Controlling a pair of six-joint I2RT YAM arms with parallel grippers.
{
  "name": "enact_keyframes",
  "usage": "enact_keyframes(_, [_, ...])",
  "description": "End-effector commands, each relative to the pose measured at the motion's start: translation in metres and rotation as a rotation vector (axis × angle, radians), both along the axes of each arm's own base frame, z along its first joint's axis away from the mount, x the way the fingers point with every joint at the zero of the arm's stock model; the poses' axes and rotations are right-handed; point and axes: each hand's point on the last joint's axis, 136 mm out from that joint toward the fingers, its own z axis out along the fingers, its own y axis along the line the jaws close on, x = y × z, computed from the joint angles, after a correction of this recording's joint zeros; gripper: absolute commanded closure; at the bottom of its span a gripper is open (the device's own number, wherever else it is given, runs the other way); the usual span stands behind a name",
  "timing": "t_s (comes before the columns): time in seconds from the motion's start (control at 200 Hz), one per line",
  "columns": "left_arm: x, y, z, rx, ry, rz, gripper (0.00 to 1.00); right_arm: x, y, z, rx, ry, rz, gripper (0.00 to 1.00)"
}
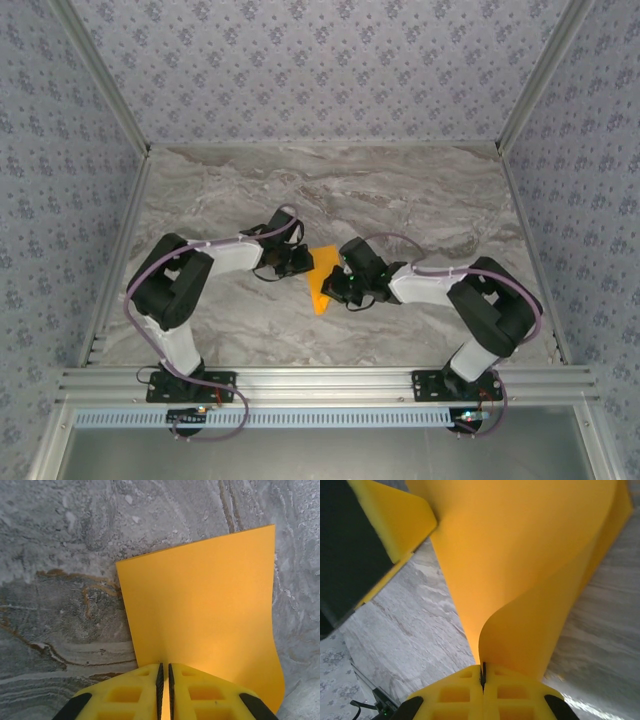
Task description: Fold a paper plane with a square sheet of paper (pick it up from the middle)
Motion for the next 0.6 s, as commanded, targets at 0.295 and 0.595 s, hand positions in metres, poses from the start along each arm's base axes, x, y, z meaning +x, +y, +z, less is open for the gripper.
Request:
enact_keyframes(0.295, [-0.006,0.002,-0.011,0.035,0.039,-0.029,0.85,0.016,0.016,0.003,0.036,-0.07,0.005,1.0])
enact_keyframes(0.595, [-0.008,0.002,-0.011,0.035,0.042,-0.03,0.85,0.018,0.016,-0.004,0.025,-0.065,-0.018,1.0])
